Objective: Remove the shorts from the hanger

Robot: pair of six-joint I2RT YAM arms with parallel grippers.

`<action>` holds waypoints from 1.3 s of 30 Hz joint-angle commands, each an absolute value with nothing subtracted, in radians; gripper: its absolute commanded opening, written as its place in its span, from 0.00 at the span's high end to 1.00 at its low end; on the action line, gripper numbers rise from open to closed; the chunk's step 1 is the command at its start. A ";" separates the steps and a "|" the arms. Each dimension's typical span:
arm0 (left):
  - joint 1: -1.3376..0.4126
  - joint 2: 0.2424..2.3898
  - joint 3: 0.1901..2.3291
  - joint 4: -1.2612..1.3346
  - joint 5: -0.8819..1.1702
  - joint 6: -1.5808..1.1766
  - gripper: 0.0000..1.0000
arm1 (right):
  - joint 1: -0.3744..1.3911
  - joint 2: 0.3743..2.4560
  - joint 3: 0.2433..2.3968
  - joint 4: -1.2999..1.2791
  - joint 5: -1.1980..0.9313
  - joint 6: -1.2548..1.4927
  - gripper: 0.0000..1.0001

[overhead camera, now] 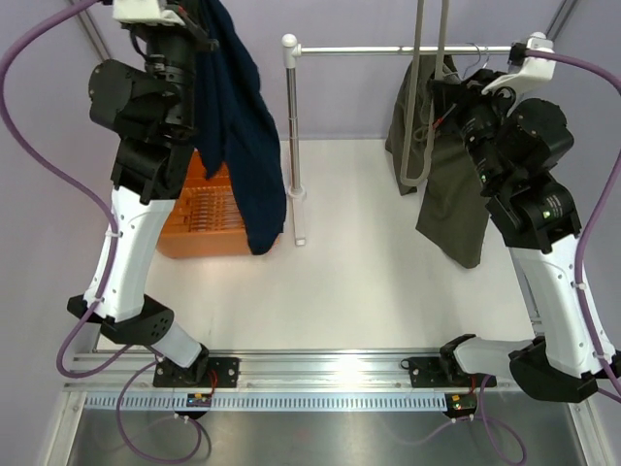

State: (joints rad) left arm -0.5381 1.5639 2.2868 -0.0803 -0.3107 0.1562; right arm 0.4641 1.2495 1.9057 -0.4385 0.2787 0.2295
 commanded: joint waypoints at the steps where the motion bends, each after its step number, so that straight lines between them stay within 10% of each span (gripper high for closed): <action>1: -0.488 1.552 2.309 0.256 -0.445 0.268 1.00 | 0.466 1.224 1.873 -0.429 0.282 0.203 1.00; 39: -0.345 1.569 1.606 0.299 -1.098 -0.061 0.94 | 0.465 1.069 1.703 -0.718 0.117 0.189 1.00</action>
